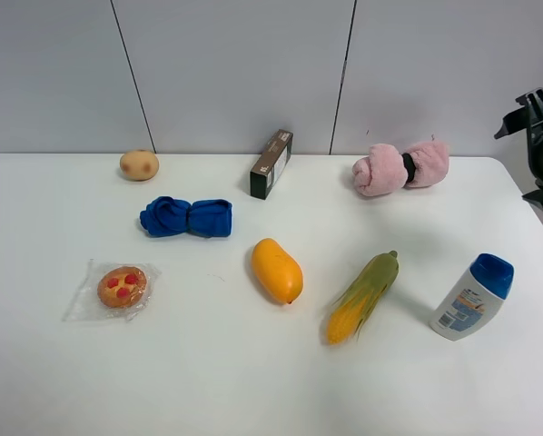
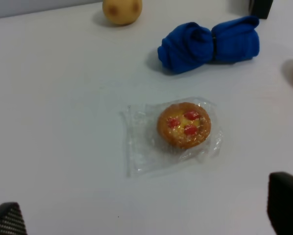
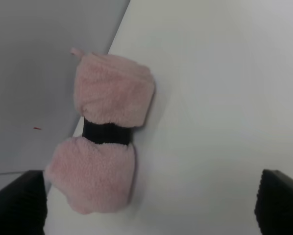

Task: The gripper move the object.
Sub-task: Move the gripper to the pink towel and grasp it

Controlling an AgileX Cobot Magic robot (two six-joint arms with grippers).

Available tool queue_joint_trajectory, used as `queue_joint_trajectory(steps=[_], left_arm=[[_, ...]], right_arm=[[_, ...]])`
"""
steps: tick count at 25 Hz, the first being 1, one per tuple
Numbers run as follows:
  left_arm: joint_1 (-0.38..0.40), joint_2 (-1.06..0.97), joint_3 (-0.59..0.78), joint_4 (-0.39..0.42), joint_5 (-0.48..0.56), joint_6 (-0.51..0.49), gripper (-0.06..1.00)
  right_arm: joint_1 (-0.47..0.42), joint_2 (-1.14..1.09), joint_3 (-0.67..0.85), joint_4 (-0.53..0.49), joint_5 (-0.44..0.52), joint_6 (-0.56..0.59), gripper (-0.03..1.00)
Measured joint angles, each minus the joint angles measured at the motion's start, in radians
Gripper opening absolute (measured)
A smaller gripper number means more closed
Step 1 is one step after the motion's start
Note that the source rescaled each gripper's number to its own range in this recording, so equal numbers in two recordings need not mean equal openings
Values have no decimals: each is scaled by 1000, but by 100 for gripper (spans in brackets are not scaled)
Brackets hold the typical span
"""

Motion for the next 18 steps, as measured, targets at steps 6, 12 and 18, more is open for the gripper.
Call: queue_joint_trajectory(steps=[6, 12, 18], left_arm=[[0, 0, 0, 0, 0, 0, 100], [0, 0, 0, 0, 0, 0, 100], [0, 0, 0, 0, 0, 0, 100]], right_arm=[[0, 195, -110, 118, -49, -13, 71], [0, 356, -317, 224, -38, -73, 71], [0, 492, -497, 375, 56, -220, 71]])
